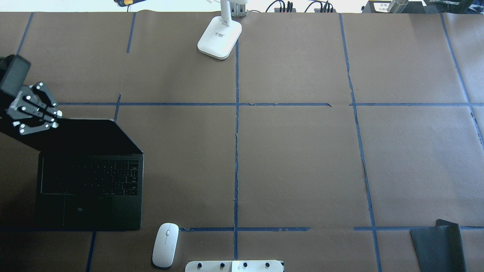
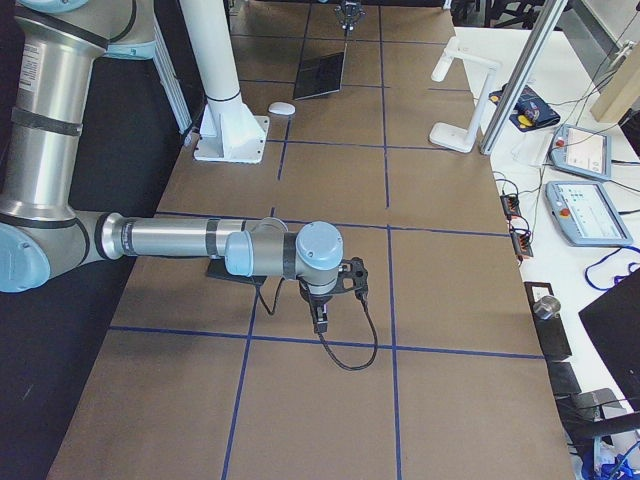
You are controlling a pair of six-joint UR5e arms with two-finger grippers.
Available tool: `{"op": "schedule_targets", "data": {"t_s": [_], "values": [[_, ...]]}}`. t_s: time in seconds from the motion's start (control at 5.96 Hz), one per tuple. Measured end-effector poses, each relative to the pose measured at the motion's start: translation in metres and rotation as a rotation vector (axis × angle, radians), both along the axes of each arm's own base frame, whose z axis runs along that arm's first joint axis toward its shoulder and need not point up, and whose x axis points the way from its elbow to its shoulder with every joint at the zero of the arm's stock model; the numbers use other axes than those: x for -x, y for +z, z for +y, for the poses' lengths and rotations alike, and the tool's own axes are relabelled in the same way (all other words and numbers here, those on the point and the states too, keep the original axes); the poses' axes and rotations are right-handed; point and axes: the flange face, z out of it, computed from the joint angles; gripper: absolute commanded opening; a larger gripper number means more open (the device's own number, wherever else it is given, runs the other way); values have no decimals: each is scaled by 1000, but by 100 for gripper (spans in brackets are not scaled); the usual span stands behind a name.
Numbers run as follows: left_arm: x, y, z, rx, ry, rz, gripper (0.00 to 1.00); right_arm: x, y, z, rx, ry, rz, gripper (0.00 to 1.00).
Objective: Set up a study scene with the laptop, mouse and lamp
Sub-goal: 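Carry the laptop with the left gripper farther out, beside the white lamp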
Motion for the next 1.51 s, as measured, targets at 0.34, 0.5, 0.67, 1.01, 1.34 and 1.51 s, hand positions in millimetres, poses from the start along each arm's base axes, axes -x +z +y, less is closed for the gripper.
{"op": "schedule_targets", "data": {"t_s": [0.34, 0.5, 0.67, 1.01, 1.34, 1.51], "values": [[-44, -45, -83, 4, -10, -1, 0, 0, 0, 0, -1, 0, 0, 100], [-70, -73, -127, 16, -38, -15, 0, 0, 0, 0, -1, 0, 0, 100], [-105, -105, -163, 27, -75, -42, 0, 0, 0, 0, -1, -1, 0, 100], [-160, -148, -201, 51, -112, -82, 10, 1, -1, 0, -1, -1, 0, 100], [-178, -152, -207, 47, -134, -106, 59, 0, -1, 0, -2, -1, 0, 100], [-179, -151, -208, 46, -139, -109, 83, 0, -1, 0, -1, -1, 0, 100]]}}
